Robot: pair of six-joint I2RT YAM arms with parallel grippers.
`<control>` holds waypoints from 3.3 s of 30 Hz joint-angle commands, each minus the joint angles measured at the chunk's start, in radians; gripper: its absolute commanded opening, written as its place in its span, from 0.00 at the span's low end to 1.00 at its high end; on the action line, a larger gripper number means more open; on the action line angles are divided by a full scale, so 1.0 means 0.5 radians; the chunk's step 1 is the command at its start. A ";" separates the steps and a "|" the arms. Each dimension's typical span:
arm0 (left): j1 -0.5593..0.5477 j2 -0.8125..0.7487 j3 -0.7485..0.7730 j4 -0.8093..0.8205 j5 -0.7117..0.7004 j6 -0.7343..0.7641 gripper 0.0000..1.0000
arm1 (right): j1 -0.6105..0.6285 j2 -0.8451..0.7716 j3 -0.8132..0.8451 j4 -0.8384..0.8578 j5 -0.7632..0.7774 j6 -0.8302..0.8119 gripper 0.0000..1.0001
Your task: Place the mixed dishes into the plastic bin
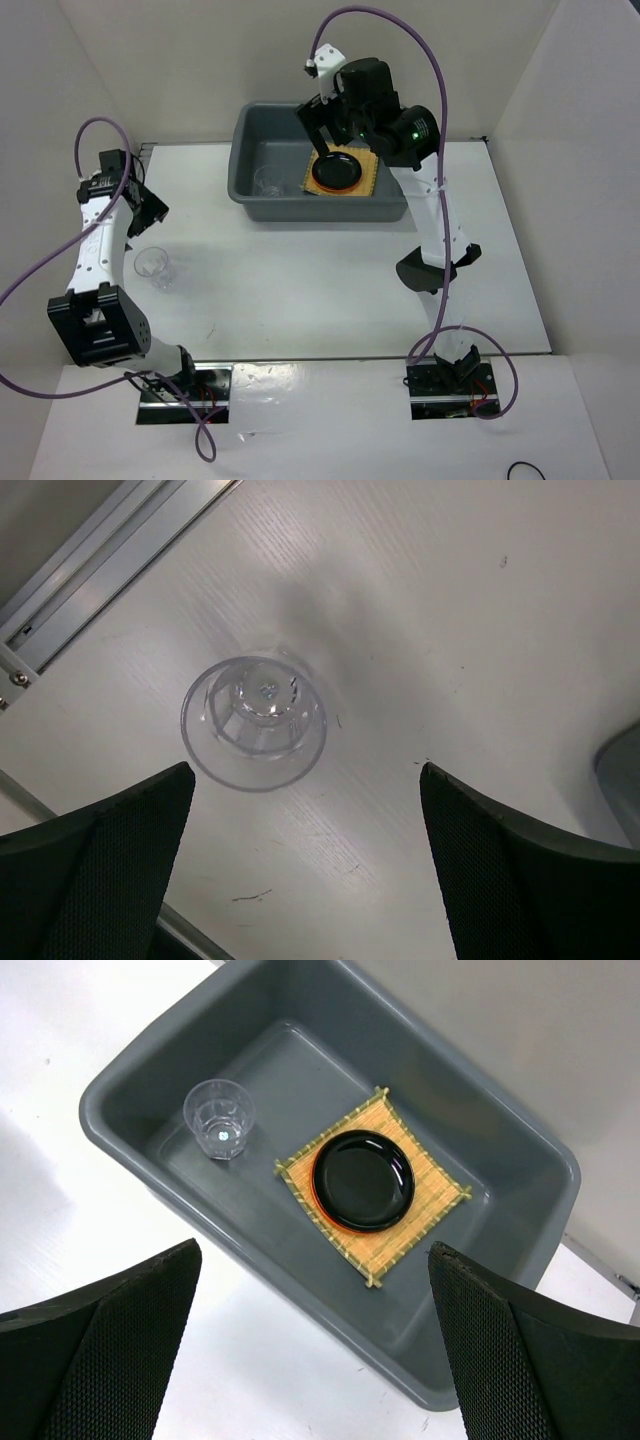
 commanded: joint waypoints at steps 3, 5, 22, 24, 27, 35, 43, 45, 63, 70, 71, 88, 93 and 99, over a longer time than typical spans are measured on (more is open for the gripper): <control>0.073 0.003 -0.122 0.307 0.273 0.159 1.00 | 0.019 0.005 0.065 0.016 -0.007 0.029 0.98; 0.113 0.024 -0.169 0.332 0.273 0.159 1.00 | 0.019 0.005 0.043 0.016 0.014 0.029 0.98; 0.150 0.322 -0.558 0.706 0.510 0.260 0.93 | 0.019 -0.195 -0.239 0.016 0.112 0.029 0.98; 0.150 0.340 -0.558 0.728 0.528 0.279 0.54 | 0.019 -0.216 -0.257 0.016 0.112 0.029 0.98; 0.150 0.380 -0.540 0.746 0.528 0.279 0.11 | 0.019 -0.235 -0.282 0.016 0.134 0.029 0.98; 0.168 0.396 -0.176 0.565 0.485 0.191 0.00 | 0.019 -0.272 -0.300 0.016 0.174 0.029 0.98; 0.114 0.150 0.365 1.324 0.838 -0.365 0.00 | 0.019 -0.339 -0.383 0.016 0.211 0.029 0.98; 0.062 0.205 0.518 1.467 0.881 -0.390 0.00 | 0.019 -0.388 -0.444 0.016 0.247 0.029 0.98; -0.979 2.279 3.181 0.448 0.623 0.543 0.00 | -0.306 -0.723 -0.721 0.016 0.235 0.011 0.98; -0.997 2.586 3.314 0.256 0.578 0.506 0.00 | -0.368 -0.759 -0.813 0.016 0.217 0.011 0.98; -0.997 2.619 3.353 0.225 0.556 0.506 0.00 | -0.386 -0.759 -0.813 0.016 0.217 0.011 0.98; -0.979 2.761 3.442 0.157 0.562 0.543 0.82 | -0.386 -0.612 -0.705 0.016 0.159 -0.008 0.98; -0.979 2.393 3.442 0.252 0.265 0.439 1.00 | -0.386 -0.612 -0.705 0.016 0.284 0.017 0.98; -0.939 1.859 3.442 0.400 0.005 0.463 1.00 | -0.408 -0.756 -0.702 0.016 0.174 0.017 0.98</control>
